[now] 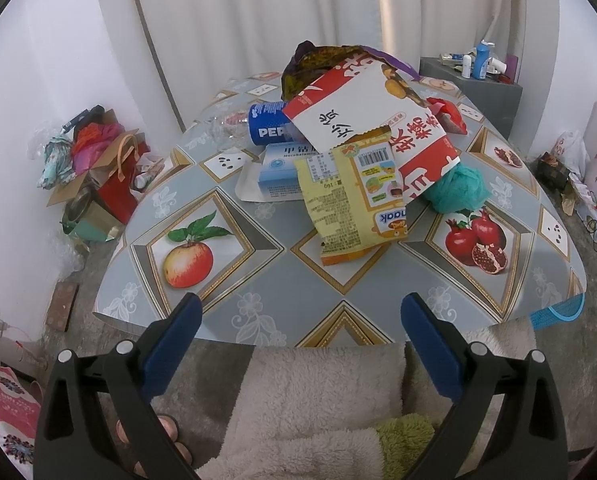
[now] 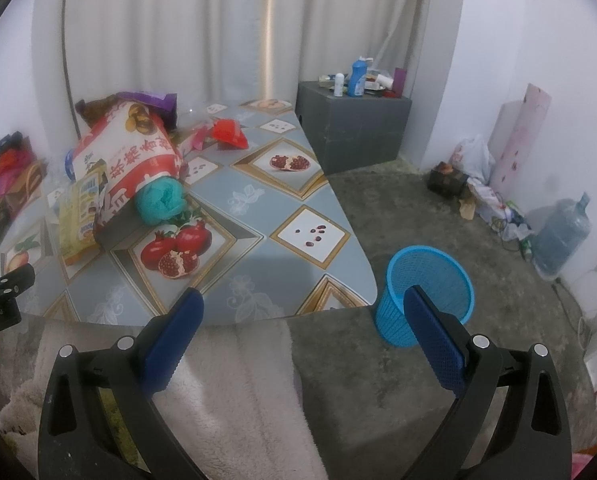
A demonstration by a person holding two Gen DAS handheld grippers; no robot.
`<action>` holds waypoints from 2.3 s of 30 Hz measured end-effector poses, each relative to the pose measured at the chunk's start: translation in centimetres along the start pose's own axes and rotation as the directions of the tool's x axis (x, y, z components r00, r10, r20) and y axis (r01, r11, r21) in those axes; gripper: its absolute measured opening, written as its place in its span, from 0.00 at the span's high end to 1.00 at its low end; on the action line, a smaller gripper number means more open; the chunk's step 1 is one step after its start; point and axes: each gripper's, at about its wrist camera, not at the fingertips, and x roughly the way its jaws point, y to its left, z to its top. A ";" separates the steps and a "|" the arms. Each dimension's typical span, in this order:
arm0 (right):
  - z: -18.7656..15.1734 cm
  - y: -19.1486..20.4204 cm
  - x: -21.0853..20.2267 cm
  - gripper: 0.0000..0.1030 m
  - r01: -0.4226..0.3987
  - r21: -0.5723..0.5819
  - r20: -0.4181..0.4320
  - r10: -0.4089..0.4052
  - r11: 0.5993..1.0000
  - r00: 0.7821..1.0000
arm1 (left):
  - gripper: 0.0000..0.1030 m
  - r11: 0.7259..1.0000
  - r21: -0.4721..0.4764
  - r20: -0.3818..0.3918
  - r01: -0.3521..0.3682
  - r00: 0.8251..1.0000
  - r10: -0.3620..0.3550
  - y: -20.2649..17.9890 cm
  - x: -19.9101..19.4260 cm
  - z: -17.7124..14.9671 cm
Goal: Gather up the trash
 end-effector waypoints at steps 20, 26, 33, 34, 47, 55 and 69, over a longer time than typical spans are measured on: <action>0.2 0.5 0.0 0.07 -0.008 -0.004 0.003 0.008 1.000 1.000 | 0.05 1.000 0.002 -0.002 0.001 1.000 -0.001 0.1 0.0 0.1; 0.2 0.5 0.0 0.07 -0.014 -0.005 0.003 0.014 1.000 1.000 | 0.05 1.000 0.002 -0.001 0.000 1.000 0.000 0.1 0.0 0.1; 0.3 0.6 0.0 0.07 -0.023 -0.008 0.003 0.023 1.000 1.000 | 0.05 1.000 -0.001 -0.003 0.000 1.000 0.000 0.5 0.2 0.0; 0.3 0.6 0.0 0.07 -0.023 -0.008 0.003 0.023 1.000 1.000 | 0.05 1.000 0.000 -0.003 -0.001 1.000 0.001 0.4 0.2 0.0; 0.2 0.8 0.1 0.07 -0.030 -0.006 0.001 0.030 1.000 1.000 | 0.05 1.000 0.001 -0.006 0.000 1.000 0.000 1.0 0.4 -0.2; 0.0 0.8 0.3 0.07 -0.031 -0.007 -0.001 0.031 0.999 1.000 | 0.05 1.000 0.002 -0.008 -0.001 1.000 0.001 1.1 0.5 -0.2; -0.3 0.8 0.5 0.07 -0.040 -0.008 -0.008 0.040 0.999 0.999 | 0.05 1.000 0.010 -0.026 -0.010 1.000 0.010 1.1 0.6 -0.9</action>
